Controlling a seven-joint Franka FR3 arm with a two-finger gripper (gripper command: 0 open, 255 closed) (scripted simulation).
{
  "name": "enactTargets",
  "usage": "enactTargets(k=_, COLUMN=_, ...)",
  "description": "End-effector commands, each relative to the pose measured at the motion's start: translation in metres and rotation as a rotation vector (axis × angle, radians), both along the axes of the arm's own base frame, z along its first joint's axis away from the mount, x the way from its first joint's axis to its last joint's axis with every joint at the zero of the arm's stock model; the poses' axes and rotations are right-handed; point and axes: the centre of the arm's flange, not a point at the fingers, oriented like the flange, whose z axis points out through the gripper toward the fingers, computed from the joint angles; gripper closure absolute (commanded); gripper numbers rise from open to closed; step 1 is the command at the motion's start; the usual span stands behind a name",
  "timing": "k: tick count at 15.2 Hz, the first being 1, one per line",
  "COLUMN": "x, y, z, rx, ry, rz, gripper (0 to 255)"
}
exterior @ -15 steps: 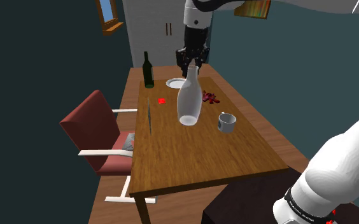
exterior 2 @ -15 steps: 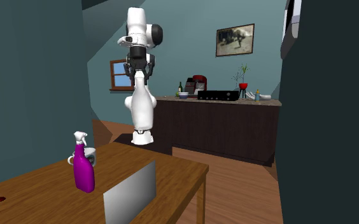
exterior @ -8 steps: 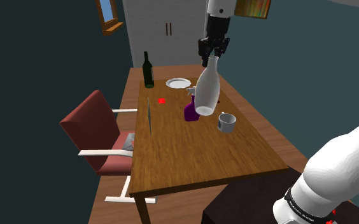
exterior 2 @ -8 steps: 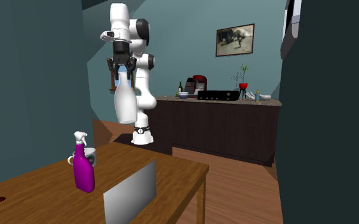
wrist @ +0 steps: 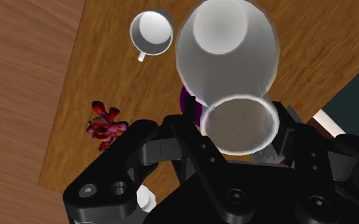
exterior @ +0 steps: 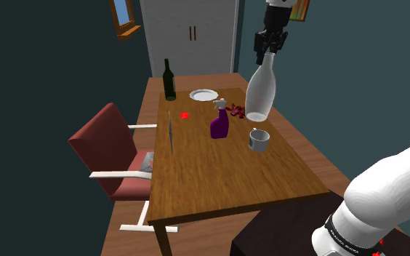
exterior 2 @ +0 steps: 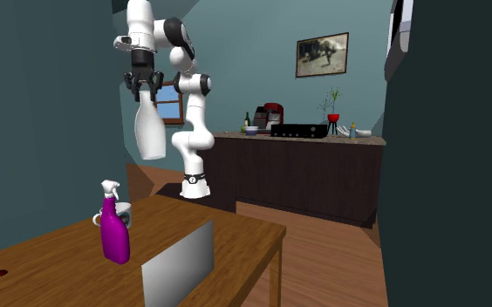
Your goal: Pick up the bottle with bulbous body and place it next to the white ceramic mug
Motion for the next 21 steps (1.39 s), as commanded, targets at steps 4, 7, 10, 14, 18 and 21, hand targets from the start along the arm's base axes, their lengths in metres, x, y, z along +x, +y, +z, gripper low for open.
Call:
enactTargets(k=4, x=-0.022, y=-0.062, z=0.017, rx=0.000, ry=0.000, rz=0.001, gripper=255)
enactTargets(k=7, x=-0.034, y=-0.098, z=0.028, rx=0.000, ry=0.000, rz=0.001, gripper=255)
enactTargets(k=10, x=-0.046, y=-0.134, z=0.039, rx=0.000, ry=0.000, rz=0.001, gripper=255)
enactTargets(k=14, x=-0.062, y=-0.182, z=0.054, rx=0.000, ry=0.000, rz=0.001, gripper=255)
enactTargets(k=18, x=-0.070, y=-0.205, z=0.050, rx=0.000, ry=0.000, rz=0.001, gripper=255)
enactTargets(k=21, x=-0.070, y=-0.205, z=0.034, rx=0.000, ry=0.000, rz=0.001, gripper=255)
